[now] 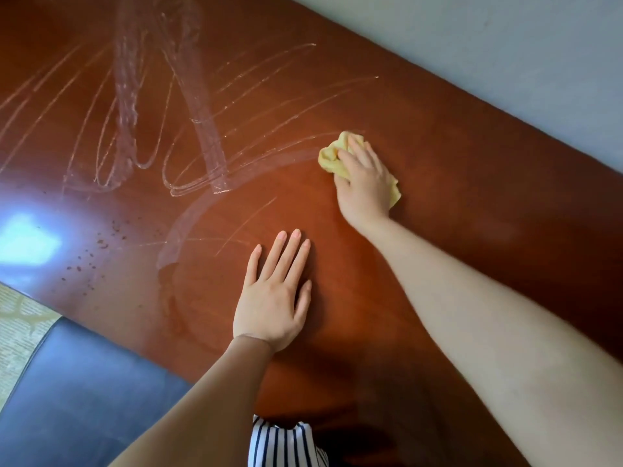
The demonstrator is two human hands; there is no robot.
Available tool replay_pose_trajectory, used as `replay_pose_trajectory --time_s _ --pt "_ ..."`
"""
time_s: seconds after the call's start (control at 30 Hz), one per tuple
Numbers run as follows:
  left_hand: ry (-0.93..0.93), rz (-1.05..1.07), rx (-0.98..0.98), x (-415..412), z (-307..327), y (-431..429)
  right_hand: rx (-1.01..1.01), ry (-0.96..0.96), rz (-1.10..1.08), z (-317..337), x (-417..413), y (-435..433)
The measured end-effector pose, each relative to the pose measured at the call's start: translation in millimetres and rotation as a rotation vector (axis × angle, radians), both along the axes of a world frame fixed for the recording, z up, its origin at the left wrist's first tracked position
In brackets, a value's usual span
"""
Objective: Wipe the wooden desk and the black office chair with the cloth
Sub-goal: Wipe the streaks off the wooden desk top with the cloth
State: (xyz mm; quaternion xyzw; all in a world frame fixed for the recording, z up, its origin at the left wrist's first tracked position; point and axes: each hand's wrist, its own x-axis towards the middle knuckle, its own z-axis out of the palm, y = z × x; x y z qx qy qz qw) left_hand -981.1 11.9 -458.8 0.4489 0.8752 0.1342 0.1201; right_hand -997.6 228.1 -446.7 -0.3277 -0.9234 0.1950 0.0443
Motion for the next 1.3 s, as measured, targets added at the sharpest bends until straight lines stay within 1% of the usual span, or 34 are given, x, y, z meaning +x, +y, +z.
replay_pose_trajectory --time_s 0.03,0.17,0.33,0.4,0.53,0.6,0.63,0.7,0.8,0.97,1.1,1.3 --pt "0.004 0.002 0.0 -0.5 -0.3 0.1 -0.017 0.008 0.03 -1.1 5.6 -10.3" --pt "0.013 0.007 0.012 -1.1 -1.3 0.1 -0.01 0.019 0.292 1.0 59.2 -44.0" --pt "-0.004 0.009 0.029 -0.8 0.0 -0.2 0.0 0.036 0.376 3.4 136.0 -79.1" --pt "-0.005 0.005 0.027 0.2 1.5 -0.5 -0.007 0.014 0.458 4.8 165.4 -87.5" --pt "-0.004 0.016 0.026 0.4 2.3 0.0 0.036 -0.022 0.848 8.0 217.7 -71.9" --pt "-0.004 0.018 0.031 1.0 2.9 1.1 0.046 -0.043 0.954 11.0 233.0 -50.4" --pt "-0.006 0.018 0.034 1.4 3.0 1.0 0.042 -0.058 0.97 12.2 237.4 -38.8" --pt "-0.008 0.016 0.038 2.6 2.9 0.4 0.064 -0.112 0.924 15.8 241.1 -16.7" --pt "-0.016 0.017 0.043 2.6 2.3 -0.2 0.039 -0.172 0.752 19.6 237.7 11.1" --pt "-0.026 0.013 0.049 2.8 2.0 -0.5 -0.029 -0.131 0.5 18.1 214.0 37.7" --pt "-0.022 0.015 0.051 3.1 2.0 -0.2 0.0 -0.056 0.247 16.2 170.4 48.9" --pt "-0.027 0.014 0.064 2.0 0.7 -0.4 0.03 -0.05 -0.034 7.2 77.3 50.5"
